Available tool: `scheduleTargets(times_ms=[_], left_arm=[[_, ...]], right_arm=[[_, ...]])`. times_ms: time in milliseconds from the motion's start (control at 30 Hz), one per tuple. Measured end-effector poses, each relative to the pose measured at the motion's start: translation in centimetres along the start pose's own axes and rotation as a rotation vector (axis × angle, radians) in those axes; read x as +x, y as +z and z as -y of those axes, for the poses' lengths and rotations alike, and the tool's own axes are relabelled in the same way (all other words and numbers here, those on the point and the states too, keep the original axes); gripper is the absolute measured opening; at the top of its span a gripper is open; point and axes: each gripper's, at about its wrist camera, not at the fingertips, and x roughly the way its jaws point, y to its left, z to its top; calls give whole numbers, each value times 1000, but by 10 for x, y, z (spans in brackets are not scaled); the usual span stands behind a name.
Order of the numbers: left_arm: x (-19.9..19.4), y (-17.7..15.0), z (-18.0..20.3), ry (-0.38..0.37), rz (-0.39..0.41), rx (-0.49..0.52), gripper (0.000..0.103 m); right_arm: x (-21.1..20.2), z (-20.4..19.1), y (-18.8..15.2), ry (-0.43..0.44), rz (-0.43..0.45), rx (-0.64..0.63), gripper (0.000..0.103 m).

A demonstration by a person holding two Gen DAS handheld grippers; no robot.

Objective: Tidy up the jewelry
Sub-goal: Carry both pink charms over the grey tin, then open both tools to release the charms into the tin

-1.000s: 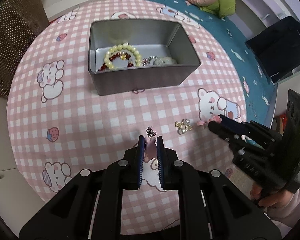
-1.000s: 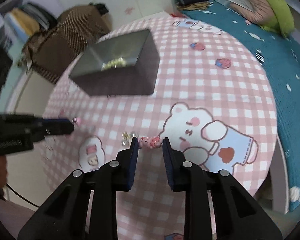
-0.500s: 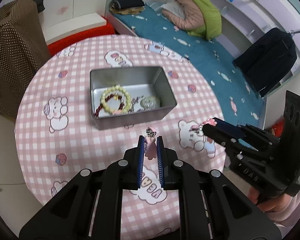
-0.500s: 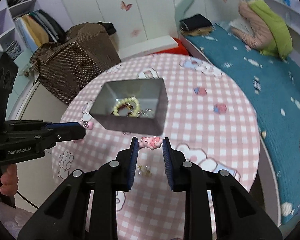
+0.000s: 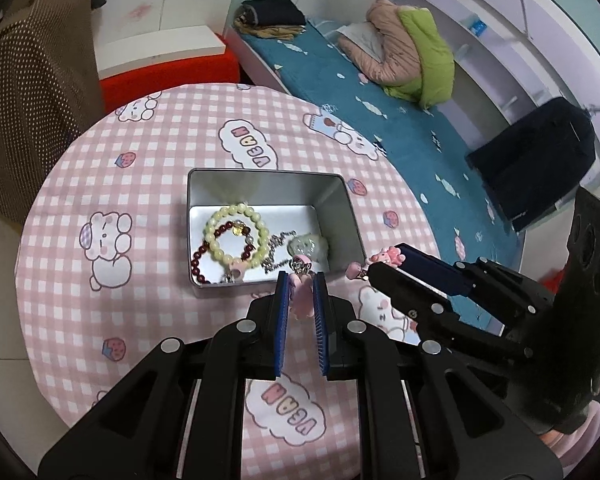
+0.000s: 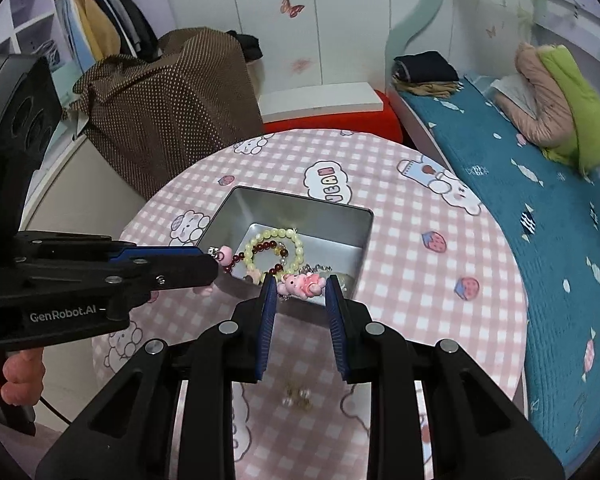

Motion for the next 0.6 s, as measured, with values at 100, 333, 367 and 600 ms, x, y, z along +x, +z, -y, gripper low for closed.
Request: scheduleTargets(times_ms=[100,333,367,600], left_arm=[[10,6,-7,1,-14,-25,12],[33,14,-17,32,-60,-34,12],[36,14,-17,35,-66,-36,12],[48,16,-20,46,-92,-42,13]], right_arm=[[13,1,7,-3,-22,-12,24],[39,5,13,14,-59,-9,24],[42,4,13,16,-64,-10,24],[49,9,11,23,-91,12,25]])
